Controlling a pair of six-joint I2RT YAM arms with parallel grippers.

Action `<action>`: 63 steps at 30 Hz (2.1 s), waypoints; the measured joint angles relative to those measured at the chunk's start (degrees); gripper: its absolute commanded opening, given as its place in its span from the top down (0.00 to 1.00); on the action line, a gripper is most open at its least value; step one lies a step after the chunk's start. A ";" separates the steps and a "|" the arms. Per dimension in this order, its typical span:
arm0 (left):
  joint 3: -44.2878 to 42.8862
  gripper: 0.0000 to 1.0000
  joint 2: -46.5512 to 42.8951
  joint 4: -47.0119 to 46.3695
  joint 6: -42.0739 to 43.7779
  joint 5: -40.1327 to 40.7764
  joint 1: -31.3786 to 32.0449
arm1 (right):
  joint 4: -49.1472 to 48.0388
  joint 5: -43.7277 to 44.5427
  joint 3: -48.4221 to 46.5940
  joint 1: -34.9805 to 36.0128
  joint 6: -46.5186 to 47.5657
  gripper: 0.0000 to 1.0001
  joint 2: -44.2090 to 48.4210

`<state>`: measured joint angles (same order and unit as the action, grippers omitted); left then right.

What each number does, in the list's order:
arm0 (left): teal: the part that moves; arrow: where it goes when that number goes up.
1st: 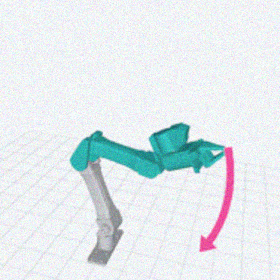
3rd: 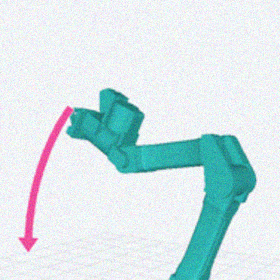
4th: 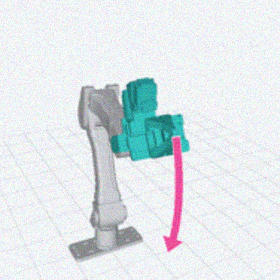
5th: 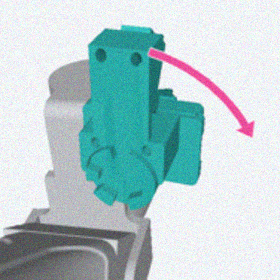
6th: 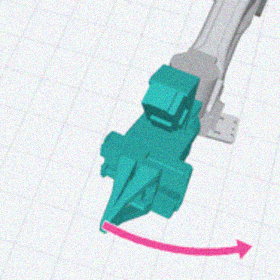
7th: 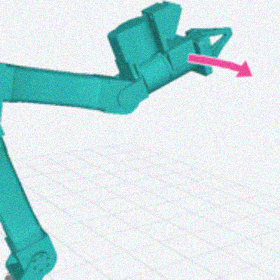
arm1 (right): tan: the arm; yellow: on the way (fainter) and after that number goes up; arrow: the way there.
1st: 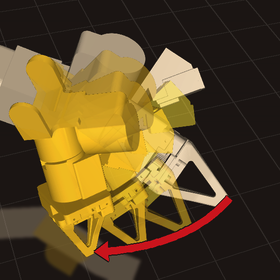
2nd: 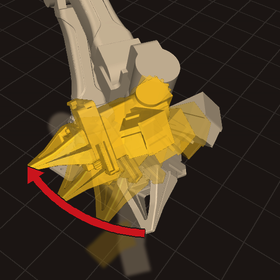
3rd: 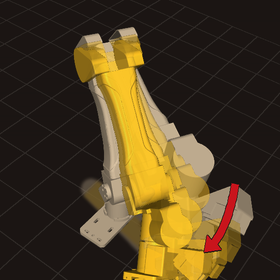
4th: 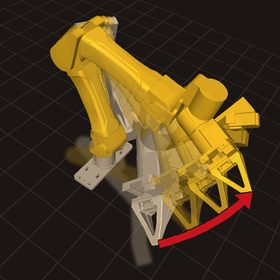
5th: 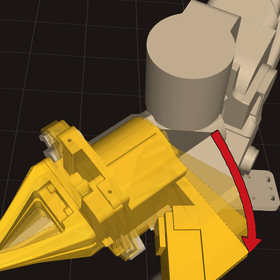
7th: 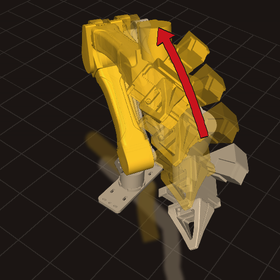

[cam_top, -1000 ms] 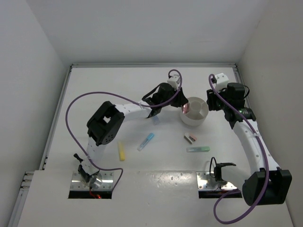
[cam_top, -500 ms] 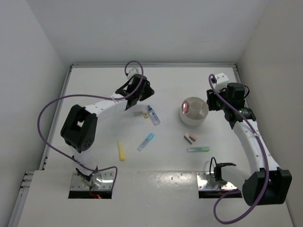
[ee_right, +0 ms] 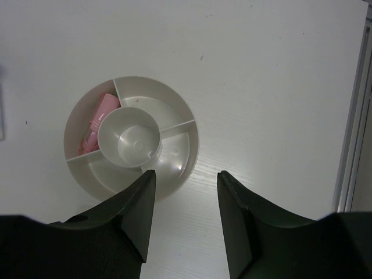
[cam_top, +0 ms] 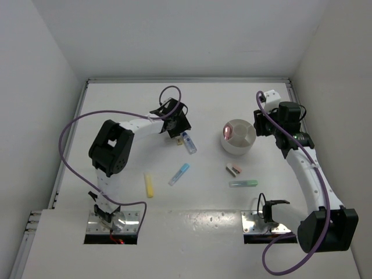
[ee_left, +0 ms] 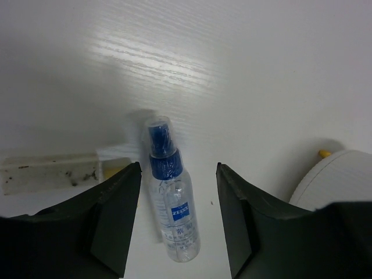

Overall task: Sort the stationery into containers
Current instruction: Pick up the stationery from the center of the board, then place the stationery in the storage box.

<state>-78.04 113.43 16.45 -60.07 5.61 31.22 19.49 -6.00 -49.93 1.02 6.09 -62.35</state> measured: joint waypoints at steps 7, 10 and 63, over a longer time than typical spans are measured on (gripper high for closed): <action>-5.97 0.41 3.76 5.88 1.20 -0.31 0.37 | 0.00 0.00 0.00 0.00 0.00 0.52 0.00; -6.95 0.41 5.16 8.09 1.60 -0.26 0.87 | 0.00 0.00 0.00 0.00 0.00 0.52 0.02; 4.96 1.00 1.29 -60.35 27.43 -20.98 12.98 | -0.20 0.96 0.02 0.00 0.37 0.63 1.57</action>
<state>-73.08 114.72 -43.90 -32.64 -15.38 44.21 19.29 -5.04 -49.91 1.02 6.46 -60.77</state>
